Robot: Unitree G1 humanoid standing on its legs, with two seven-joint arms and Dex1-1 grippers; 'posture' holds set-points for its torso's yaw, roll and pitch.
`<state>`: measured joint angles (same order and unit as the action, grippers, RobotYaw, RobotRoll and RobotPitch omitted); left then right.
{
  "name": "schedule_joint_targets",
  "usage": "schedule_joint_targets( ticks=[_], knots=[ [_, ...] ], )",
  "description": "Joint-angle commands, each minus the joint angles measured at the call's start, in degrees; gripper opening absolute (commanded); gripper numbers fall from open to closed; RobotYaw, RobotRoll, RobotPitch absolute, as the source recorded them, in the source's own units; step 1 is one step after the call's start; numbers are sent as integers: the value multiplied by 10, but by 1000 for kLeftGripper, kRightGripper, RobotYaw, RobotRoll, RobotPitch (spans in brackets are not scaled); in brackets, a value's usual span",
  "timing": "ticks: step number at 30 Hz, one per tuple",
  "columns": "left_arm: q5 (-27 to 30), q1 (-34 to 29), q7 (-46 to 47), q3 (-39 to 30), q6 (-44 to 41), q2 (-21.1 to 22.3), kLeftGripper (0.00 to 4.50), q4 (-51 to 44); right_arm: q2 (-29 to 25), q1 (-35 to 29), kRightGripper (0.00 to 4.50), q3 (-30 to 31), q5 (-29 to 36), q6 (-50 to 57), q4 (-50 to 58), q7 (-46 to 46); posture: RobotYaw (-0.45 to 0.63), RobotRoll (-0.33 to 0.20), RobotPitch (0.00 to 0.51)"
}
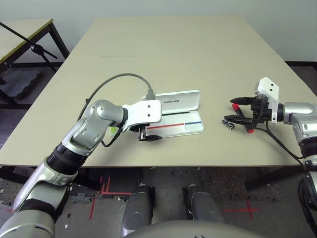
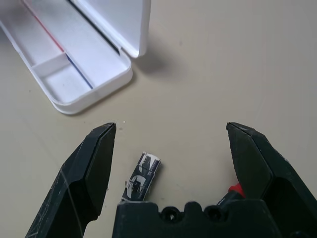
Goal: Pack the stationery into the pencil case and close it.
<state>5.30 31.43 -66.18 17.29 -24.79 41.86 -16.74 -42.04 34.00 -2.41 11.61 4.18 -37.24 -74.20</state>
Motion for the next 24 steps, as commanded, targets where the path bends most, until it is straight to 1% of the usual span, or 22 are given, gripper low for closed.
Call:
schedule_joint_targets(
  ticks=[1,5,8,11,12,17,24],
  knots=[
    [26,-8,-7,-26,-1,13,4470,-22,-16,-14,4500,-25,26,42,40,8,23,0,58],
    [39,-7,-1,-37,-11,19,4470,-34,-38,-29,4500,-38,35,116,90,36,20,0,61],
    [45,-6,4,-39,-12,15,4470,-36,-48,-28,4500,-49,41,186,122,74,11,0,64],
    [49,-2,6,-36,-10,9,4470,-30,-52,-6,4500,-52,43,297,157,136,7,0,66],
    [49,-2,7,-35,-9,7,4470,-28,-53,3,4500,-45,28,326,160,165,5,0,68],
    [43,-4,9,-27,-1,1,4470,-21,-50,45,4500,-26,-2,428,147,246,1,0,69],
    [36,-9,9,-21,6,-2,4470,-17,-44,60,4500,4,-14,472,126,261,10,0,70]
  ],
)
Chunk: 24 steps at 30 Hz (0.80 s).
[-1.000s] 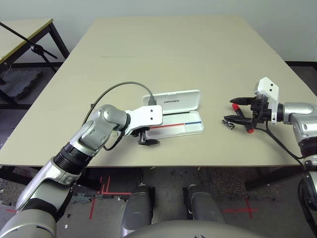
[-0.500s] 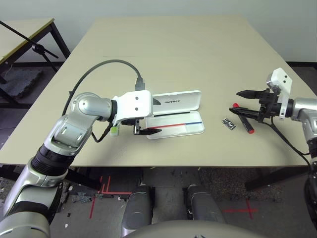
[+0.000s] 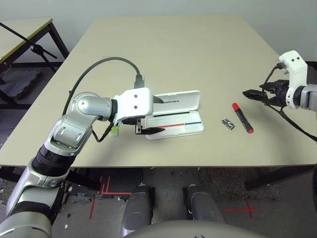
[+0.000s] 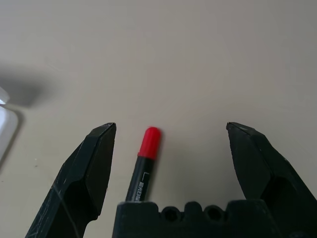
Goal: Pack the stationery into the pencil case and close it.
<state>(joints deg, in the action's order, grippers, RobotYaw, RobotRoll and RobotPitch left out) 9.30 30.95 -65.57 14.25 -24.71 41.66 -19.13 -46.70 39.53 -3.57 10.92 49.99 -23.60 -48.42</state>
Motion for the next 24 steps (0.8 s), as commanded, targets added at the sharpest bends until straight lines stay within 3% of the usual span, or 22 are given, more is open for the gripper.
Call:
schedule_joint_targets(
  ticks=[1,24],
  knots=[
    [-5,-6,4,10,7,1,4470,7,3,0,4500,23,-10,14,-12,4,11,0,70],
    [-11,-23,14,10,-6,9,4470,-22,48,-15,4500,102,-65,-40,-125,-2,55,0,67]
  ],
)
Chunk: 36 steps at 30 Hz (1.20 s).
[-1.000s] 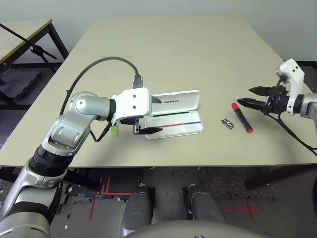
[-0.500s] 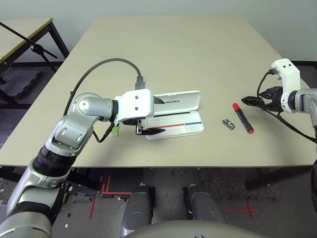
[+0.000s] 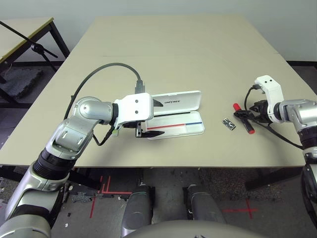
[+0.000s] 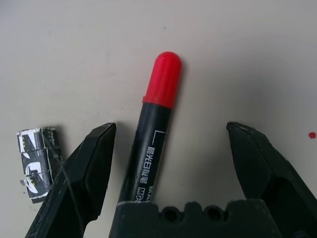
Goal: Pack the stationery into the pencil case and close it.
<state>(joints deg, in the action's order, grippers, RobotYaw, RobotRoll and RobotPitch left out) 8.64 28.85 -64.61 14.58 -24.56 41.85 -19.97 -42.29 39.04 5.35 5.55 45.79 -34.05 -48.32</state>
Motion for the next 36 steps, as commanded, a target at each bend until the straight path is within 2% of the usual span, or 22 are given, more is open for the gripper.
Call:
schedule_joint_targets(
  ticks=[1,2,5,13,15,22,26,30,36],
  knots=[
    [-4,-1,4,7,-9,8,4470,-14,4,-11,4500,14,-12,0,-21,-4,56,0,66],
    [-4,0,5,7,-10,9,4470,-14,5,-12,4500,15,-13,0,-22,-6,56,0,64],
    [-4,2,5,7,-12,10,4500,-15,5,-12,3910,13,-14,0,-24,-7,55,0,62],
    [-4,11,5,8,-20,10,4500,-17,-6,7,962,1,-25,-8,-67,1,56,0,53],
    [-5,13,5,9,-21,9,4500,-16,-10,12,508,1,-27,-15,-80,1,56,0,52],
    [-5,14,6,11,-24,9,4500,-17,-35,31,508,5,-35,-65,-93,-22,58,0,51],
    [-5,10,5,10,-25,12,4500,-18,-72,23,508,16,-36,-137,-26,-94,59,0,56],
    [-5,6,3,9,-21,18,4500,-16,-118,-18,508,27,-16,-228,83,-222,60,0,57],
    [-5,4,3,9,-22,24,4500,-18,-133,-25,508,44,-21,-280,145,-302,63,0,57]
  ],
)
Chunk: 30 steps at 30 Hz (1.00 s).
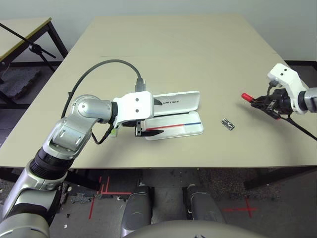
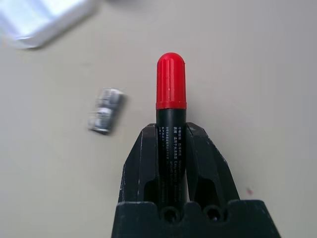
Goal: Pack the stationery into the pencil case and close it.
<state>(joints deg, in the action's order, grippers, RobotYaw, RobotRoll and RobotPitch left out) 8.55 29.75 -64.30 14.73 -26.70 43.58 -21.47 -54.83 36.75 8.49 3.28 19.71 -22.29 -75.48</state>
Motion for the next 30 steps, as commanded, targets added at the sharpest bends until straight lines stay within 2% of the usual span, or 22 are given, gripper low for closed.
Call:
schedule_joint_targets(
  ticks=[1,11,20,30],
  knots=[
    [-4,-7,-1,7,0,9,4500,-4,-9,-2,508,17,0,-25,39,-41,72,0,60],
    [-5,-25,-3,2,7,36,4500,-9,33,48,508,78,-34,-61,108,-81,101,0,71],
    [-5,-36,4,-3,1,46,4500,-20,128,100,508,112,-50,-35,124,-51,131,0,76],
    [-7,-42,19,0,-10,42,4500,-31,219,107,508,146,-60,-56,114,-22,159,0,73]
  ],
)
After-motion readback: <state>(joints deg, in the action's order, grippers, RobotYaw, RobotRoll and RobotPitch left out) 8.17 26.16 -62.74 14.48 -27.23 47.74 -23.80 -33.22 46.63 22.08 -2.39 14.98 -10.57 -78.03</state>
